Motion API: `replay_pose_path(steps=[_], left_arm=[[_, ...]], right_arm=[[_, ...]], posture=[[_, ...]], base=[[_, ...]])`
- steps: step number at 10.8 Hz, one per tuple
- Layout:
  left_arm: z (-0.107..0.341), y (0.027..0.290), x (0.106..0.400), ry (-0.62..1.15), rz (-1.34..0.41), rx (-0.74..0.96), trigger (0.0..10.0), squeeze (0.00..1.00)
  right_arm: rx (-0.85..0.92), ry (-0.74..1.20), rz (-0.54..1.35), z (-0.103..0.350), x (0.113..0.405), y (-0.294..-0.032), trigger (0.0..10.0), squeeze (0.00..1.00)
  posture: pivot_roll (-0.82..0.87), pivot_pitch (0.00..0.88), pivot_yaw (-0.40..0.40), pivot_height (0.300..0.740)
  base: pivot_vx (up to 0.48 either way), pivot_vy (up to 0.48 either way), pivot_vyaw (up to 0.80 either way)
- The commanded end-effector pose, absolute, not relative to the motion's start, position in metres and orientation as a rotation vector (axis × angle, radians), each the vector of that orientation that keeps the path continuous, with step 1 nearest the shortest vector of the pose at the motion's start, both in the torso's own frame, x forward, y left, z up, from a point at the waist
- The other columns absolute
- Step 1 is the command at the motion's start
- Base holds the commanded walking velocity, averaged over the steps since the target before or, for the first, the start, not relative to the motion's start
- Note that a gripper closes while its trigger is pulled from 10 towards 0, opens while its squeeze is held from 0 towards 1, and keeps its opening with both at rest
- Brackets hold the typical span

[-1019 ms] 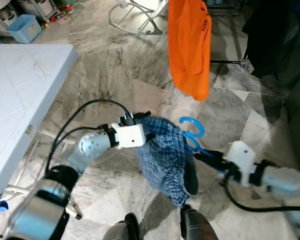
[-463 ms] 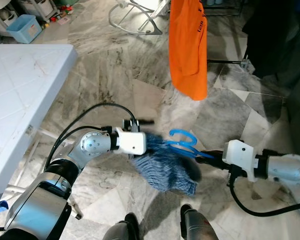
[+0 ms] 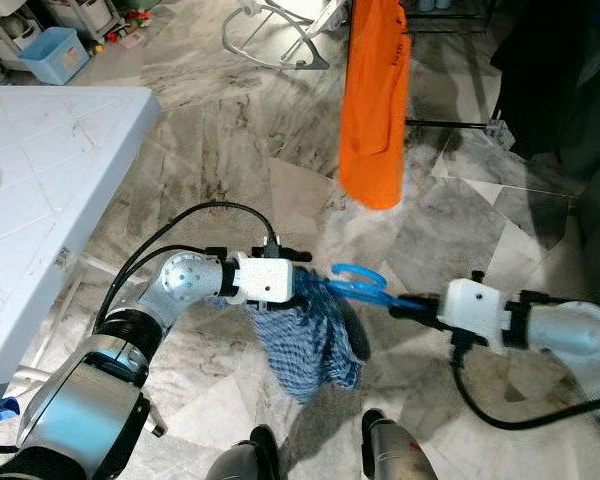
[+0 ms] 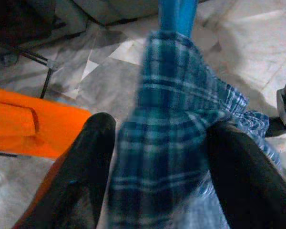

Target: Hang hanger

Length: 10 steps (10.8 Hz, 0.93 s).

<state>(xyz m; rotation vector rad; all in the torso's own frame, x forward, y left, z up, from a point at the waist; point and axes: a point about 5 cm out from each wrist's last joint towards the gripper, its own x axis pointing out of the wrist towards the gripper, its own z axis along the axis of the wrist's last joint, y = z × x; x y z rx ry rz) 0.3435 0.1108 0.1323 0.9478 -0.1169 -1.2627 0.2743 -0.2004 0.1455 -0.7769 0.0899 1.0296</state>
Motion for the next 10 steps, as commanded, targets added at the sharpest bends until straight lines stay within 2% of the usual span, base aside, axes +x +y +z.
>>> replay_pose_path(steps=[1,6,10], left_arm=[[0.131,0.118,0.345,-0.08,-1.258,0.938,0.0,0.0],[0.141,0.124,0.354,-0.018,-1.245,0.95,0.0,0.0],[0.135,0.127,0.352,0.068,-1.303,0.927,0.0,0.0]], right_arm=[[-0.768,0.034,1.023,0.15,0.275,-0.195,10.0,0.0],[-0.859,-0.016,0.996,0.154,0.282,-0.194,10.0,0.0],[-0.957,-0.07,0.964,0.158,0.29,-0.195,10.0,0.0]], posture=[[-0.39,0.258,0.161,0.74],[-0.39,0.256,0.159,0.74],[-0.39,0.26,0.162,0.74]], base=[[0.0,0.0,0.0],[0.0,0.0,0.0],[0.0,0.0,0.0]])
